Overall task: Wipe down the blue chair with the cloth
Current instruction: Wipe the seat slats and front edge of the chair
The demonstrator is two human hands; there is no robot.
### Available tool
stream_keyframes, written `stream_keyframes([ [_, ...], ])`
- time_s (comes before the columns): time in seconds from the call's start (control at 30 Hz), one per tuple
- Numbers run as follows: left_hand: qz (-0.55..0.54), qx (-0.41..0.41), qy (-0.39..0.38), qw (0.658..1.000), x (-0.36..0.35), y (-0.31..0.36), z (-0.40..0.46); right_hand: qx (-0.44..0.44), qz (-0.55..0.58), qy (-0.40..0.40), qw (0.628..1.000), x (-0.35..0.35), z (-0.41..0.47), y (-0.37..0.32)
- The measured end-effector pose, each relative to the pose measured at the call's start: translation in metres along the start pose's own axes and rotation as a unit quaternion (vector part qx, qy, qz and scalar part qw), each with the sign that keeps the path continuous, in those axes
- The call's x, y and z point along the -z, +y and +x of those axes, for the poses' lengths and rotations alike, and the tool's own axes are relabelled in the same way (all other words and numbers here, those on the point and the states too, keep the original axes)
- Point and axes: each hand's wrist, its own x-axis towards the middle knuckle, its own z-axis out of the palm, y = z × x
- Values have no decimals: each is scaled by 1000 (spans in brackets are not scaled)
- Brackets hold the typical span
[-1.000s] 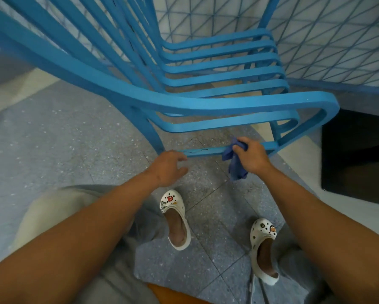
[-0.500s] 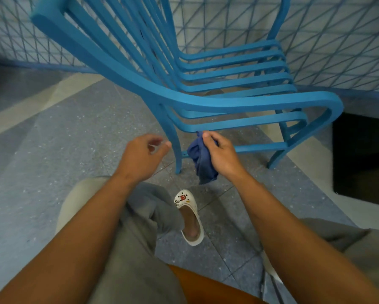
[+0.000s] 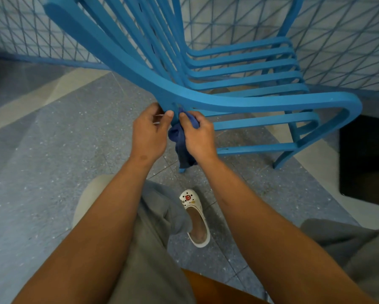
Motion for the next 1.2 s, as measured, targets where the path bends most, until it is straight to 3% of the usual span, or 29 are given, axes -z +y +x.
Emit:
stream_keyframes([
  [0.2, -3, -6, -10, 1000, 0, -1, 2, -63, -86, -43, 993, 17, 1, 24],
  [0.43, 2, -7, -11, 1000, -1, -5, 4, -3, 49, -42, 998, 5, 2, -5],
  [0.67, -1, -5, -18, 1000, 0, -3, 5, -81, -27, -45, 995, 12, -6, 22],
  [0.87, 1, -3, -19, 1000, 1, -5, 6, -34, 79, 10, 996, -10, -14, 0],
  [1.07, 4, -13, -16, 1000, 0, -6, 6, -87, 40, -34, 995, 8, -10, 17],
  [1.2, -2, -16, -22, 1000, 0, -8, 6, -55, 78, -7, 995, -4, -9, 1],
])
